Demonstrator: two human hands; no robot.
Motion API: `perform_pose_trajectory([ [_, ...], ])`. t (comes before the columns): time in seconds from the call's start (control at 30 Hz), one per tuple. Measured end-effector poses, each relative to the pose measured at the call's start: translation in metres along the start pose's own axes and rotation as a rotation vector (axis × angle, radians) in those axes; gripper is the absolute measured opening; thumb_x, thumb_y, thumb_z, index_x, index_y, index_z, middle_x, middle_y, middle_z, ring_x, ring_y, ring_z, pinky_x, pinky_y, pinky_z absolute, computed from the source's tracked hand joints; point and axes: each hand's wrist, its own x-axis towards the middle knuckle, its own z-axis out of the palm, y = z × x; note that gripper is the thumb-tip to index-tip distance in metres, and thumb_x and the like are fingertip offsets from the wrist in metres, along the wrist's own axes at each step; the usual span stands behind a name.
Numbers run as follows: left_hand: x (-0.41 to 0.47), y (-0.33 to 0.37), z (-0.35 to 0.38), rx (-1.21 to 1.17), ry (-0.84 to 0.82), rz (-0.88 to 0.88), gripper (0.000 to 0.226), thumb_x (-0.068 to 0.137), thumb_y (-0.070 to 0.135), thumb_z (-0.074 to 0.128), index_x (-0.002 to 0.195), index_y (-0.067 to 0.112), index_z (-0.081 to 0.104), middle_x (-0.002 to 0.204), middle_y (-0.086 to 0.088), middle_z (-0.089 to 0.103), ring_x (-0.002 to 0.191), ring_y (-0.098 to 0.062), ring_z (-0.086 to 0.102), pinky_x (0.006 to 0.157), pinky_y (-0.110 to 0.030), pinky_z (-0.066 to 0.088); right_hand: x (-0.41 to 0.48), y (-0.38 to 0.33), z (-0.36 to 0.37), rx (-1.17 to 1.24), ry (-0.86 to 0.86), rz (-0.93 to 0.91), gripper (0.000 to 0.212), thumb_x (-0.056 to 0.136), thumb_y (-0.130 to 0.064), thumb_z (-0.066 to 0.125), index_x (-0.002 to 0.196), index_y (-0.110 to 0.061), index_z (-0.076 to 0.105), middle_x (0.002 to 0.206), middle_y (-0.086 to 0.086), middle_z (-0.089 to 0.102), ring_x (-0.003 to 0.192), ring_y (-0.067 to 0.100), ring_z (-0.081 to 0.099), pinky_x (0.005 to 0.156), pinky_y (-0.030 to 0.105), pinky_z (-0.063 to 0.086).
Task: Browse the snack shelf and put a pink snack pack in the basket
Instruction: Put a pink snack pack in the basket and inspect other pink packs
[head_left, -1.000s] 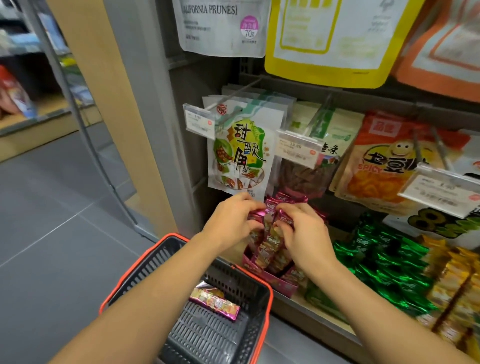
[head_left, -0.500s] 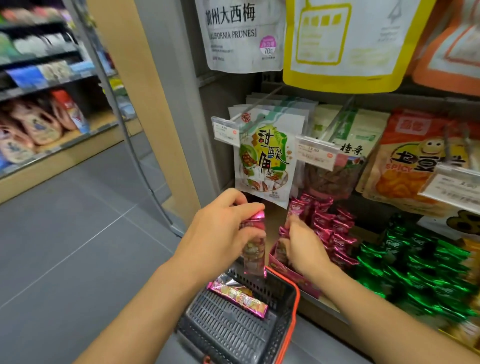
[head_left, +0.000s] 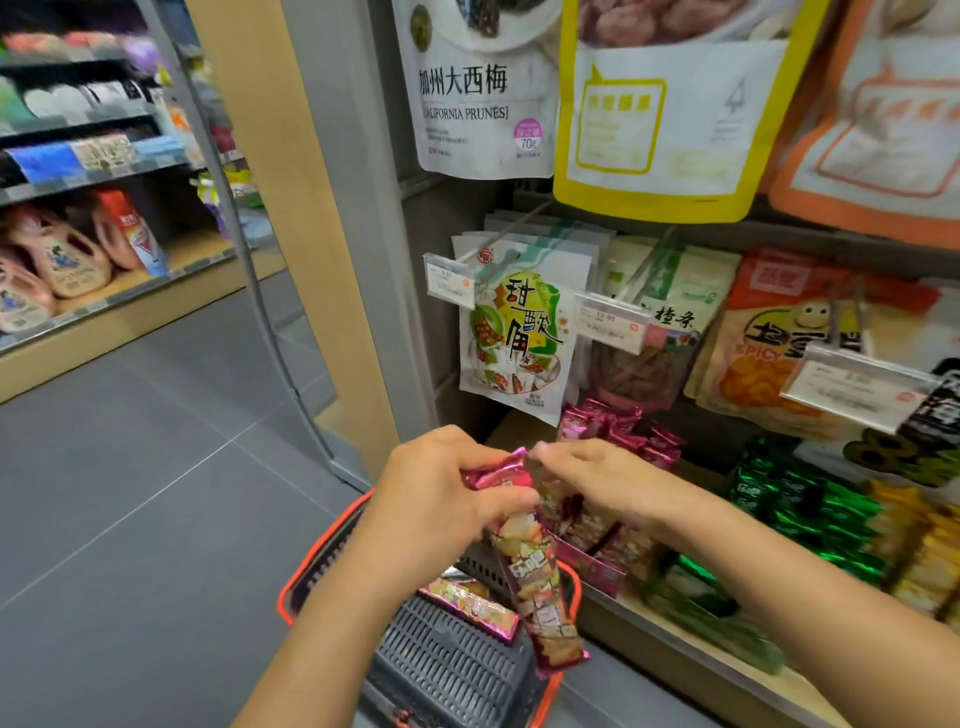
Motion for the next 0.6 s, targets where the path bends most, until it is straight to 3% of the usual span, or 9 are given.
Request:
perform_pose_trajectory([
  [0.07,-0.001,0.004,0.004,-0.168,-0.037,-0.043,0.014,0.075,0.027,0.080,0.076,0.040,0.073,0.081,0.000,0.062,0.055,-0.008,0.062,0.053,-0.022,0.052,-0.032,-0.013,0.004,0.168,-0.135,-0.085,0.047,0.092,-0.066,0.033,0.120,-0.044,0.064,0.123,-0.018,0.066,0.115,-0.001,0.059,0.099,0.017,0.042],
  [0.1,-0.002,0.006,0.006,-0.251,-0.066,-0.059,0.015,0.078,0.023,0.077,0.075,0.037,0.074,0.082,-0.002,0.063,0.055,-0.010,0.064,0.053,-0.021,0.052,-0.046,-0.017,0.008,0.223,-0.125,-0.141,0.045,0.091,-0.065,0.033,0.117,-0.046,0.065,0.120,-0.022,0.066,0.112,-0.006,0.059,0.097,0.013,0.041],
  [0.2,-0.003,0.011,0.008,-0.463,-0.158,-0.109,0.012,0.086,0.015,0.069,0.084,0.023,0.077,0.084,-0.002,0.068,0.062,-0.012,0.067,0.059,-0.021,0.054,-0.068,-0.015,0.020,0.315,0.067,-0.265,0.046,0.094,-0.051,0.036,0.119,-0.026,0.065,0.118,-0.006,0.068,0.111,0.005,0.061,0.097,0.019,0.045],
  [0.27,-0.005,0.012,0.008,-0.633,-0.232,-0.157,0.010,0.084,0.019,0.068,0.086,0.018,0.078,0.082,-0.004,0.072,0.064,-0.011,0.067,0.060,-0.020,0.054,-0.075,-0.013,0.026,0.339,0.150,-0.298,0.043,0.092,-0.050,0.038,0.115,-0.026,0.065,0.113,-0.007,0.068,0.107,0.004,0.061,0.091,0.015,0.046],
  [0.4,-0.007,0.010,0.006,-0.871,-0.290,-0.180,0.027,0.075,0.024,0.071,0.095,0.006,0.077,0.089,-0.013,0.074,0.076,-0.015,0.068,0.062,-0.019,0.054,-0.081,-0.010,0.033,0.372,0.223,-0.320,0.041,0.095,-0.049,0.036,0.108,-0.024,0.066,0.102,-0.003,0.069,0.096,0.012,0.064,0.085,0.024,0.050],
  [0.5,-0.006,0.008,0.001,-0.967,-0.310,-0.206,0.026,0.077,0.023,0.068,0.093,0.004,0.077,0.089,-0.014,0.073,0.076,-0.014,0.068,0.060,-0.018,0.055,-0.083,-0.013,0.031,0.396,0.221,-0.328,0.048,0.093,-0.052,0.036,0.107,-0.016,0.065,0.100,0.009,0.068,0.092,0.025,0.064,0.080,0.031,0.050],
  [0.6,-0.006,0.007,-0.001,-0.996,-0.308,-0.243,0.028,0.078,0.022,0.065,0.092,0.001,0.077,0.092,-0.017,0.073,0.077,-0.016,0.068,0.059,-0.017,0.056,-0.085,-0.015,0.030,0.376,0.196,-0.334,0.054,0.094,-0.052,0.035,0.107,-0.008,0.063,0.102,0.019,0.066,0.095,0.036,0.061,0.085,0.045,0.048],
])
